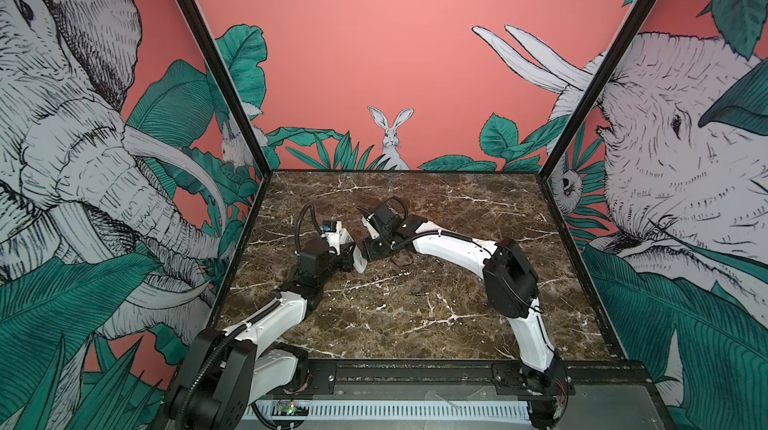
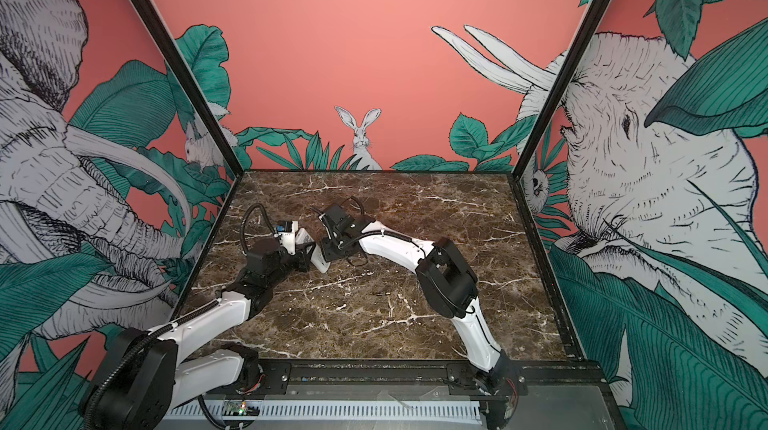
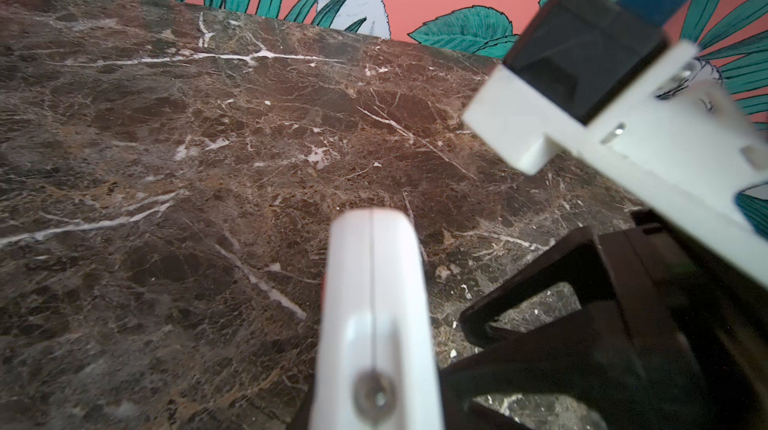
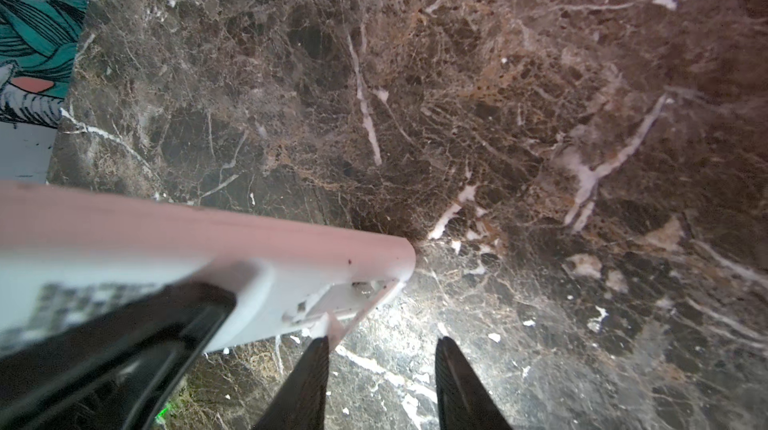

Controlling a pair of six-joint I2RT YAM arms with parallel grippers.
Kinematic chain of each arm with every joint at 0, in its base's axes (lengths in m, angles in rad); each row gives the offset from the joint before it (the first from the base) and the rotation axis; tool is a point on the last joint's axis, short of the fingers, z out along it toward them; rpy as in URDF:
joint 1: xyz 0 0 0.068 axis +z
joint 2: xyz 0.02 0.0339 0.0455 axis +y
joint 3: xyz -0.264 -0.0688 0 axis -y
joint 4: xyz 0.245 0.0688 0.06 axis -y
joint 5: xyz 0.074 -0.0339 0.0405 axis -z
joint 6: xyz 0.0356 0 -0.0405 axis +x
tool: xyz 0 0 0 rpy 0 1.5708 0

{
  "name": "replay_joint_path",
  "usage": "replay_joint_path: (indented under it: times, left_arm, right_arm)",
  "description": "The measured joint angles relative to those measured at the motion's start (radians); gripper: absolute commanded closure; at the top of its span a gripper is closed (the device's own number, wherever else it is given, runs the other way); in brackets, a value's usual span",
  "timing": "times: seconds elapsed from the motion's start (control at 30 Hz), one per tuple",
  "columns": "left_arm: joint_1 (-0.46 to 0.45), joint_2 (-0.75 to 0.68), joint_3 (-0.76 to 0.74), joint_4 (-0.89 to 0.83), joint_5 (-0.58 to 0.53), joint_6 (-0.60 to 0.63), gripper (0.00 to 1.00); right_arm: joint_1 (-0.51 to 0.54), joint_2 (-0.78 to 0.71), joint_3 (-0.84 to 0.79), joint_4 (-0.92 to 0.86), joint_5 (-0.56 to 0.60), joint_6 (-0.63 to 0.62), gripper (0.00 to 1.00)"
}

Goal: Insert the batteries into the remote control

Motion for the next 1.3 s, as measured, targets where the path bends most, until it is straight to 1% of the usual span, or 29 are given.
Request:
replay_joint_path:
  times: [0.77,0.9,1.07,1.17,1.23,1.3]
  left_arm:
    - [0.0,0.0,0.0,0.0,-0.005,0.004,1.0]
    - [0.0,0.0,0.0,0.0,-0.005,0.004,1.0]
    - [0.0,0.0,0.0,0.0,-0.005,0.004,1.0]
    - [0.0,0.0,0.0,0.0,-0.003,0.005,1.0]
    - [0.0,0.0,0.0,-0.001,-0.001,0.005,1.0]
    - [0.0,0.0,0.0,-0.001,0.003,0.007,1.0]
  right_arm:
    - [-0.006,-0.001,-0.01,0.07,-0.047,-0.026,0.53]
    - [-0.008,-0.001,-0.009,0.086,-0.061,-0.034,0.51]
    - [-0.01,-0.001,-0.009,0.093,-0.071,-0.058,0.46]
    - [-0.014,-0.02,-0.059,0.144,-0.09,-0.074,0.44]
    - [-0.022,-0.052,-0.122,0.177,-0.105,-0.087,0.43]
    - [-0.035,-0.106,-0.228,0.236,-0.13,-0.11,0.42]
